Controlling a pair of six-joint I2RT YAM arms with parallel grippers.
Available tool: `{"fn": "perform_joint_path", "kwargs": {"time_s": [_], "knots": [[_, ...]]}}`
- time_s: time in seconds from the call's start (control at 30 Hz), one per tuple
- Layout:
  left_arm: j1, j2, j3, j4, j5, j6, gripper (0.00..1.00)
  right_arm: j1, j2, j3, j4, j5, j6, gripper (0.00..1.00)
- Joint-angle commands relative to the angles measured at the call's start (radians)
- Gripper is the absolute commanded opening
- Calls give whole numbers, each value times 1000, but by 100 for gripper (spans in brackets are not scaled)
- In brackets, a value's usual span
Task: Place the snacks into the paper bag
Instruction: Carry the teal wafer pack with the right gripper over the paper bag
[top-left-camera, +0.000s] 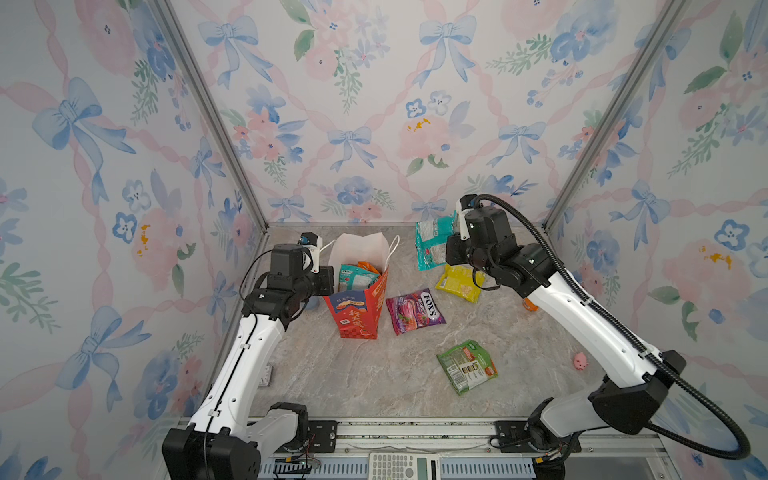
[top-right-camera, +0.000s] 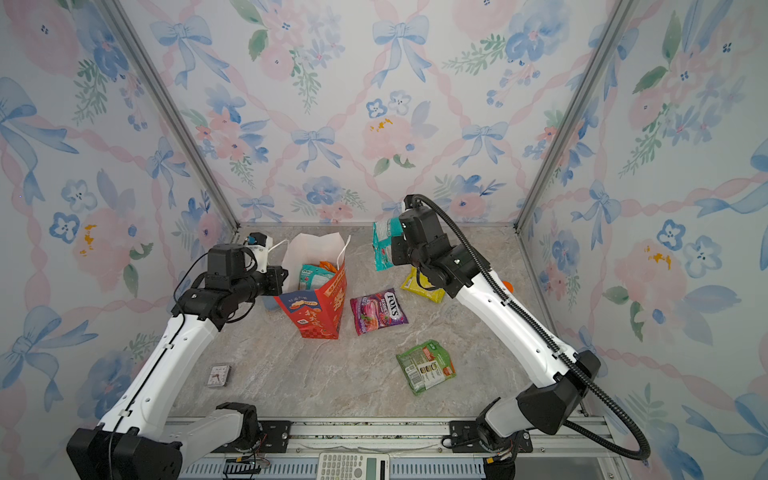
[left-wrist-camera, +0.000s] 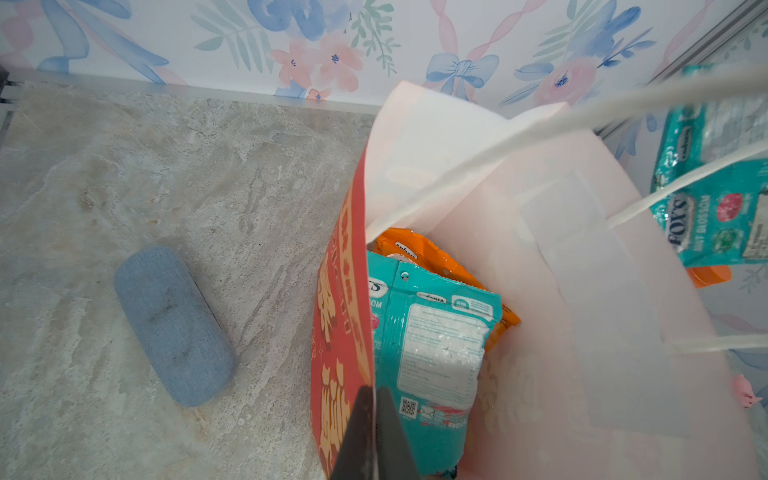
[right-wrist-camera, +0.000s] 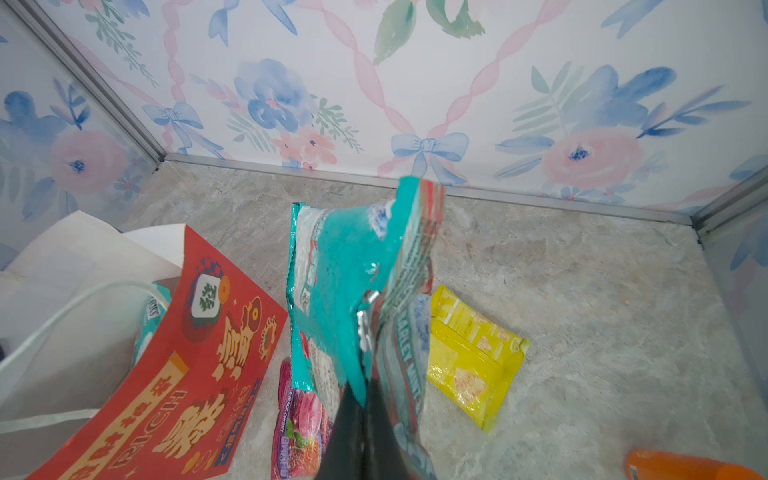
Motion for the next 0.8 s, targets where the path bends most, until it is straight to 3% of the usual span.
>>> {"fn": "perform_joint_path", "kwargs": {"time_s": [0.0,0.77], "knots": [[4,-7,24,17,11,16,0,15,37,109,33,-13,-63,0],[3,-9,26,17,13,17,0,115,456,824,-137,-109,-267,0]]}}
